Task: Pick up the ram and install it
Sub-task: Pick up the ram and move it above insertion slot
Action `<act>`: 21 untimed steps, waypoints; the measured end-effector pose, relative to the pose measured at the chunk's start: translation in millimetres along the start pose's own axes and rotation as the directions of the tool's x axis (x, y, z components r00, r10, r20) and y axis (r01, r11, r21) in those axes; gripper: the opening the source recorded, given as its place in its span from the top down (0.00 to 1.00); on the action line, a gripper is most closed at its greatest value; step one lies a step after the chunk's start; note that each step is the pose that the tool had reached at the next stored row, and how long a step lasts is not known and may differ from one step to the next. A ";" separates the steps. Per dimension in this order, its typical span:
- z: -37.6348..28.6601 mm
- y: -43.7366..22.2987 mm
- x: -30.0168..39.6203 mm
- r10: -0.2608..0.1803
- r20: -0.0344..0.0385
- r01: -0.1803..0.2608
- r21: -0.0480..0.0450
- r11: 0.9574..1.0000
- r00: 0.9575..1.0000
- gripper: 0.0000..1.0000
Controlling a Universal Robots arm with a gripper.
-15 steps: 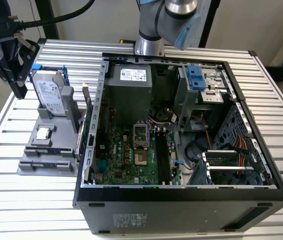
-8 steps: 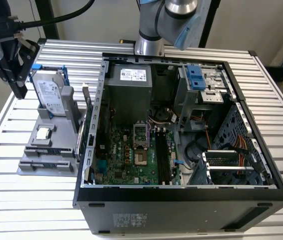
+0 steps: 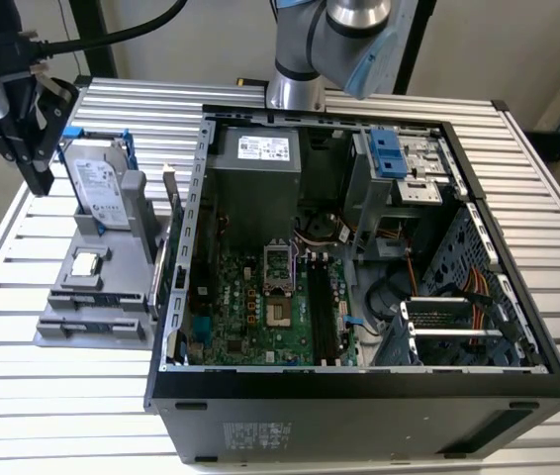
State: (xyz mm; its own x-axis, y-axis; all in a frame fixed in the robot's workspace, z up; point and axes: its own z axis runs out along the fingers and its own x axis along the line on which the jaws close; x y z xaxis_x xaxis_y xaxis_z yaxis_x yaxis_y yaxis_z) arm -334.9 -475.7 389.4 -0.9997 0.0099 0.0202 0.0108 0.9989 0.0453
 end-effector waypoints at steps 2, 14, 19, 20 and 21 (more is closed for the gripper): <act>-0.1 0.0 0.0 -0.017 -0.001 0.017 0.000 1.000 1.000 1.00; 0.0 0.0 0.0 -0.093 -0.004 0.093 0.005 0.996 0.996 1.00; 0.0 0.0 0.0 -0.129 -0.006 0.130 0.006 0.992 0.992 1.00; 0.0 0.0 0.0 -0.135 -0.007 0.135 0.007 0.991 0.991 1.00; 0.0 0.0 0.0 -0.139 -0.007 0.139 0.007 0.990 0.990 1.00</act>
State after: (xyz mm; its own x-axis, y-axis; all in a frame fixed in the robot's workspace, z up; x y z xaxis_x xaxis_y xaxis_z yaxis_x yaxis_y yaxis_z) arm -334.9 -475.7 389.4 -0.9914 -0.1292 0.0205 -0.1283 0.9909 0.0411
